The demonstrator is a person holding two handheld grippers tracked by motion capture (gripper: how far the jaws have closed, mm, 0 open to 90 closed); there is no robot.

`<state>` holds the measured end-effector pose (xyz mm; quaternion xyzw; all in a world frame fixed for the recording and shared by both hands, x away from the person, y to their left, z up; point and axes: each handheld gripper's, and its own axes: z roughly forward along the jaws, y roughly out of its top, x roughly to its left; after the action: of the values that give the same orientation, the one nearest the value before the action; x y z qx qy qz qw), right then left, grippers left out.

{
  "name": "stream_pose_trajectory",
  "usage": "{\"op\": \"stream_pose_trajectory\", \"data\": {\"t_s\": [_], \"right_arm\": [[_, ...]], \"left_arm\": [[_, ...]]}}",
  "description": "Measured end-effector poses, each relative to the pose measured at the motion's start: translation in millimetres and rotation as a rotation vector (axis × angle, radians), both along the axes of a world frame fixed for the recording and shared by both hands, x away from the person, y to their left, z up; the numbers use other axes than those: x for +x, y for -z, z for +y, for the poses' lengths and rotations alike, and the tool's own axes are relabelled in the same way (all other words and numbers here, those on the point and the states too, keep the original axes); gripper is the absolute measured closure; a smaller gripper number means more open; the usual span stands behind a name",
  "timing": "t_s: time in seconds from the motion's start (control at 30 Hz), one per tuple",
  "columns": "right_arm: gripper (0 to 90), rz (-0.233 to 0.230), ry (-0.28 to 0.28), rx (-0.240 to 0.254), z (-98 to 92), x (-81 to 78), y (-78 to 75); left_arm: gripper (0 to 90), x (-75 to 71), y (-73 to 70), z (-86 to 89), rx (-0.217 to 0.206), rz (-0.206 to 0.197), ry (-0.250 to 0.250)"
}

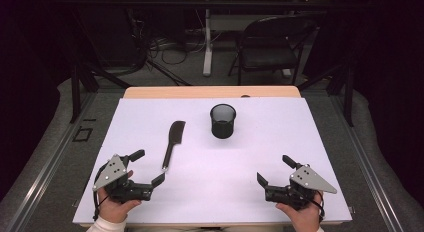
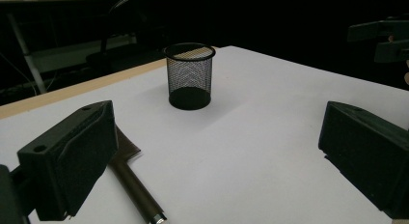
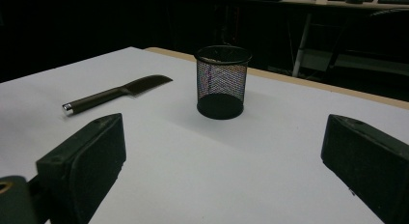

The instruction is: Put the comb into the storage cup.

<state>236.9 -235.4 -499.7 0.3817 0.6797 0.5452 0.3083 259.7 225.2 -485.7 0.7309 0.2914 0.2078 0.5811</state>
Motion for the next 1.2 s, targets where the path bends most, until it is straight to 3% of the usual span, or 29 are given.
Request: {"op": "stream_pose_trajectory", "data": {"t_s": [0.37, 0.67, 1.2], "right_arm": [[4.4, 0.009, 0.019, -0.007, -3.5, 2.9, 4.4], [4.5, 0.016, 0.018, -0.029, -0.9, 5.2, 7.7], [5.7, 0.016, 0.024, -0.042, -3.2, 4.4, 7.8]], "left_arm": [[0.3, 8.3, 4.9, 0.1, 0.003, 0.059, -0.008], [1.9, 7.7, 3.9, 1.0, 0.004, 0.07, -0.021], [6.1, 11.9, 5.1, 1.1, 0.009, 0.124, -0.048]]}}
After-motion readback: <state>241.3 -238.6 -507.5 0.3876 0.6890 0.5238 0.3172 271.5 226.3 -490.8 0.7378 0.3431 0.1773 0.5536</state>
